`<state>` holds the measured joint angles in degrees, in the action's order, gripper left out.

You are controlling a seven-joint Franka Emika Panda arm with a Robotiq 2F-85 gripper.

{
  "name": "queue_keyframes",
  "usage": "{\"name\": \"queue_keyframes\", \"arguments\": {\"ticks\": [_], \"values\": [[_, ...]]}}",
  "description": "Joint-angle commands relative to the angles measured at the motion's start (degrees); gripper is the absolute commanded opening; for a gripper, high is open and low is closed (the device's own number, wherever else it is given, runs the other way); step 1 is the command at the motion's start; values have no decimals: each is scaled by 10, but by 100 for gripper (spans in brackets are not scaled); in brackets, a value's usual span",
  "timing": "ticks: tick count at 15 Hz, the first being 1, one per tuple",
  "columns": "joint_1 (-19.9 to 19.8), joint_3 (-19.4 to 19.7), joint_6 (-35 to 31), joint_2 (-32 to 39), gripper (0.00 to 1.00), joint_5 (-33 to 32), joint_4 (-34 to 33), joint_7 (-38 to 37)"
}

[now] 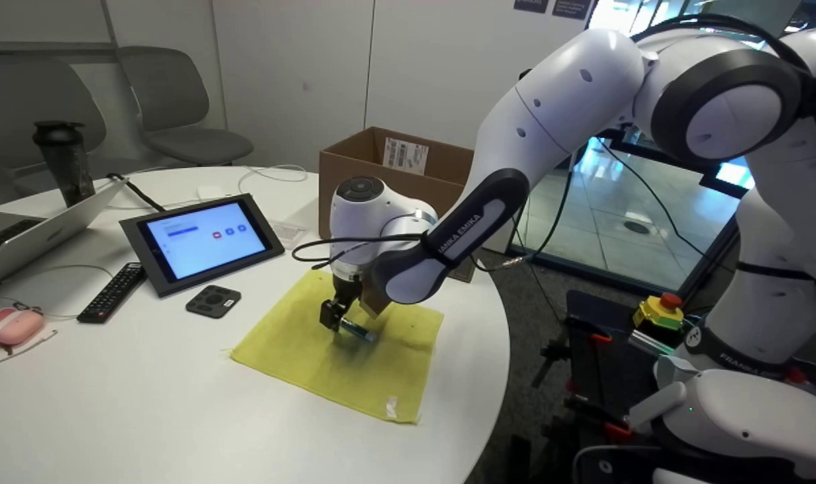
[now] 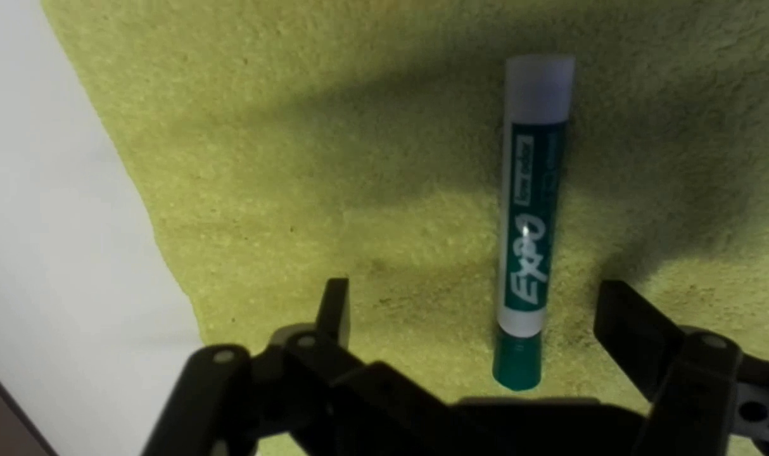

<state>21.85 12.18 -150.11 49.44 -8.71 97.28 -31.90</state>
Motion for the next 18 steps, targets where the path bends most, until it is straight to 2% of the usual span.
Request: {"name": "queue_keyframes", "arguments": {"ticks": [1, 6, 10, 15, 18], "values": [[9, 16, -17, -66, 100, -3, 91, -27], [2, 27, -70, -153, 100, -2, 241, -55], [-8, 39, -136, -190, 100, 3, 342, -73], [-7, 60, -240, -182, 100, 28, 399, -72], [-20, 49, -274, -173, 100, 73, 405, -54]]}}
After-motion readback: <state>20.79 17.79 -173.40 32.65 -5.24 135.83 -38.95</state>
